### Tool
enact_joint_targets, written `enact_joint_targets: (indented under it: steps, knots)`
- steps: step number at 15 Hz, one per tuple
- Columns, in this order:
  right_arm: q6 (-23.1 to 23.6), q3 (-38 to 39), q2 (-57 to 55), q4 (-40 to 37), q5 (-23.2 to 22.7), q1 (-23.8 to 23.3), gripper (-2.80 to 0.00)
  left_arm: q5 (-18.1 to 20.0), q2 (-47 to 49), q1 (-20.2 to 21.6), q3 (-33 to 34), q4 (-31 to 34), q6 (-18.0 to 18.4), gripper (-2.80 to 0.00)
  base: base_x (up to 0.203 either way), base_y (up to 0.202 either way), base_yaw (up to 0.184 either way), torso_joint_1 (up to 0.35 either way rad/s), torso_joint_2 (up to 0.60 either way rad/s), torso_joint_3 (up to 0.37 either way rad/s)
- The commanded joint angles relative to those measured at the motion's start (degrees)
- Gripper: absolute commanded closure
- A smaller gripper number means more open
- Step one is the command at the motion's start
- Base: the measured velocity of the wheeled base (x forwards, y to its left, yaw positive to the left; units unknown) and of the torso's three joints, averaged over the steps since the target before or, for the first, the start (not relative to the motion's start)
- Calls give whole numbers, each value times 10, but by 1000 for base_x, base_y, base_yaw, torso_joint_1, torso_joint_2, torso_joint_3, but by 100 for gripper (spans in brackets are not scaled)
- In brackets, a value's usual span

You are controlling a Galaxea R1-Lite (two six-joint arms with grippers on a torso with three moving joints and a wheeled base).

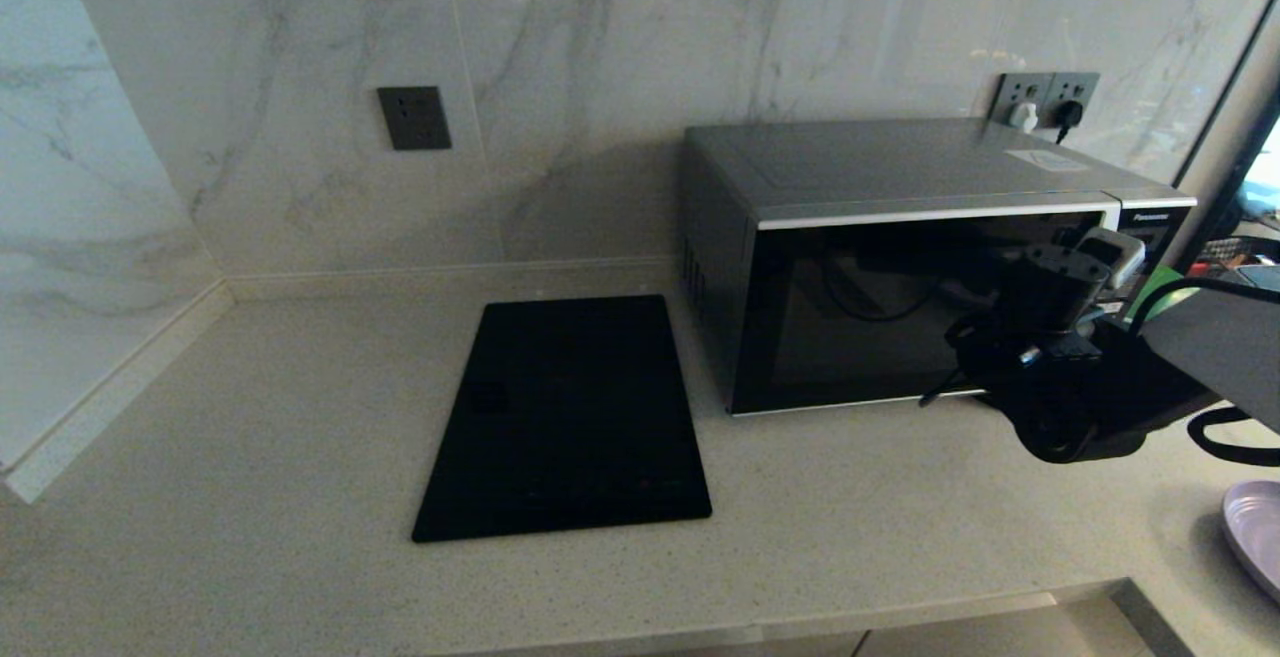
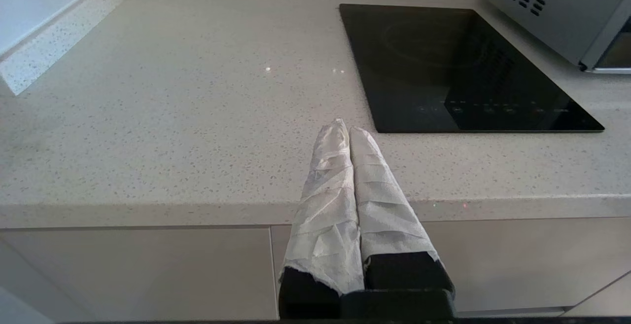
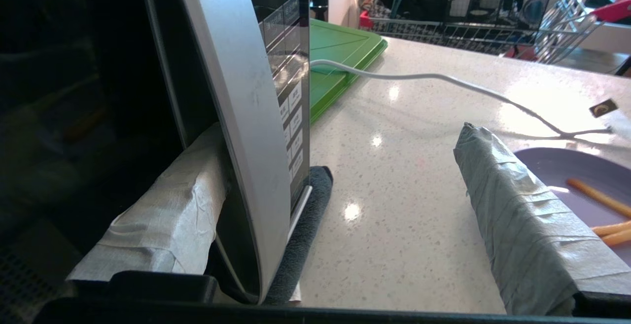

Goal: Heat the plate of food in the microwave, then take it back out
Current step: Open the microwave oven

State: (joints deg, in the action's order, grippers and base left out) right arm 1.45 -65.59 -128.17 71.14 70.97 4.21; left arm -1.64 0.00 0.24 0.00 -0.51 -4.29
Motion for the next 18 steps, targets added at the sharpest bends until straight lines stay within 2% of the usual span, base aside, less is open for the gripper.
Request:
enact_joint_targets:
  steps: [1, 15, 16, 18]
  knots:
    - [2, -1, -8, 6, 2, -2, -280, 0, 1, 0, 0, 0, 0, 0, 0, 0, 0, 0, 0, 0]
    - [7, -10, -29, 7, 2, 10, -280, 0, 1, 0, 0, 0, 0, 0, 0, 0, 0, 0, 0, 0]
    - [7, -10, -29, 7, 2, 10, 0, 0, 1, 0, 0, 0, 0, 0, 0, 0, 0, 0, 0, 0]
    - [10, -10, -29, 7, 3, 12, 0, 0, 1, 0, 0, 0, 0, 0, 0, 0, 0, 0, 0, 0]
